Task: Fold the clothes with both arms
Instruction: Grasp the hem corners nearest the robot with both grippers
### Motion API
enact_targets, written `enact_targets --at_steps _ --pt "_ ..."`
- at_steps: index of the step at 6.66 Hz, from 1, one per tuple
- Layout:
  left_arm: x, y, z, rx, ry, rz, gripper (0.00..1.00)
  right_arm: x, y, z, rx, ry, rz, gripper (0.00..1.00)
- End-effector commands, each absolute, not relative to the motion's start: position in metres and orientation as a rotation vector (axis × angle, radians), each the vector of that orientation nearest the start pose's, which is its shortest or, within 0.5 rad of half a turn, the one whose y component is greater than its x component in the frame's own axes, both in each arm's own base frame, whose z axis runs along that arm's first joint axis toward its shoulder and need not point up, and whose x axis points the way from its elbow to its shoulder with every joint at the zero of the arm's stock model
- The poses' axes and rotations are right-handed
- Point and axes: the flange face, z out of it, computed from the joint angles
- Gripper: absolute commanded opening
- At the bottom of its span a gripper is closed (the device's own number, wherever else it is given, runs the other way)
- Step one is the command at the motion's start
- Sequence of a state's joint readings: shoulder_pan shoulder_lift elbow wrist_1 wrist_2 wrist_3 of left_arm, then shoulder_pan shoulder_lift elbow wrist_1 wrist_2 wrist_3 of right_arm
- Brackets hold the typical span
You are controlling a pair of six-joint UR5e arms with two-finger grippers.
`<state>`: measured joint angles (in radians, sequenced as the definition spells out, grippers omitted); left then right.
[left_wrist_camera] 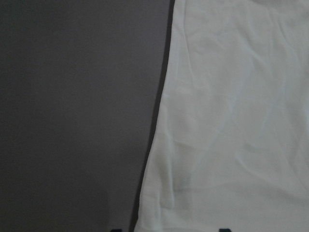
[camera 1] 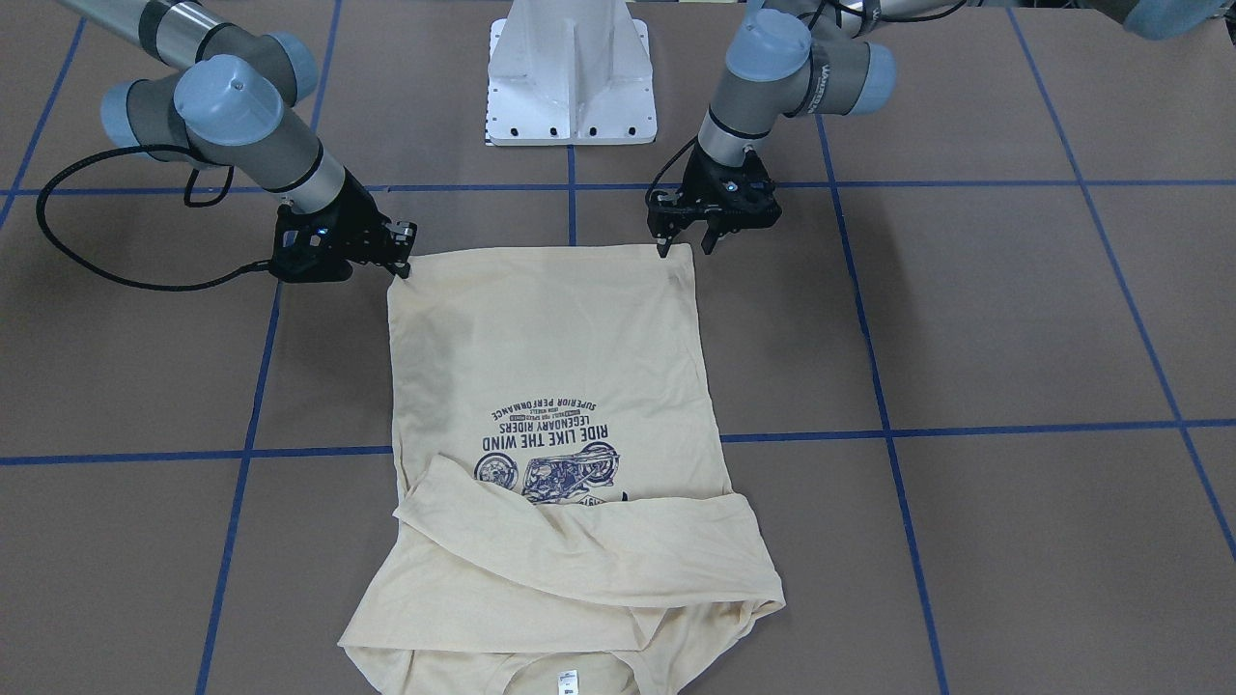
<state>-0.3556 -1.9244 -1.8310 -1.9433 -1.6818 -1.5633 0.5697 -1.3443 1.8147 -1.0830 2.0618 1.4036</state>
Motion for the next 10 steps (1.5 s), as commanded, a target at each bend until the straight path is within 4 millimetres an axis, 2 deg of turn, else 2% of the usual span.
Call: enact_targets --at_steps 1,4,6,8,10 --pt "0.527 -0.326 0.312 0.077 0.978 -0.266 0.72 -0.437 -0.383 0.367 -0.083 -1.038 0.131 0.00" --pt "0.533 -0.322 0.310 0.072 0.975 -0.257 0.71 -0.437 -0.383 0.367 -0.084 -1.039 0.130 0.00" --pt "0.537 -0.318 0.309 0.068 0.976 -0.250 0.67 -0.436 -0.384 0.367 -0.083 -1.039 0.131 0.00" --pt "0.538 -0.319 0.308 0.068 0.977 -0.250 0.53 -0.435 -0.385 0.367 -0.082 -1.039 0.135 0.00" --pt "0.542 -0.320 0.308 0.066 0.974 -0.250 0.28 -0.434 -0.386 0.367 -0.081 -1.039 0.136 0.00"
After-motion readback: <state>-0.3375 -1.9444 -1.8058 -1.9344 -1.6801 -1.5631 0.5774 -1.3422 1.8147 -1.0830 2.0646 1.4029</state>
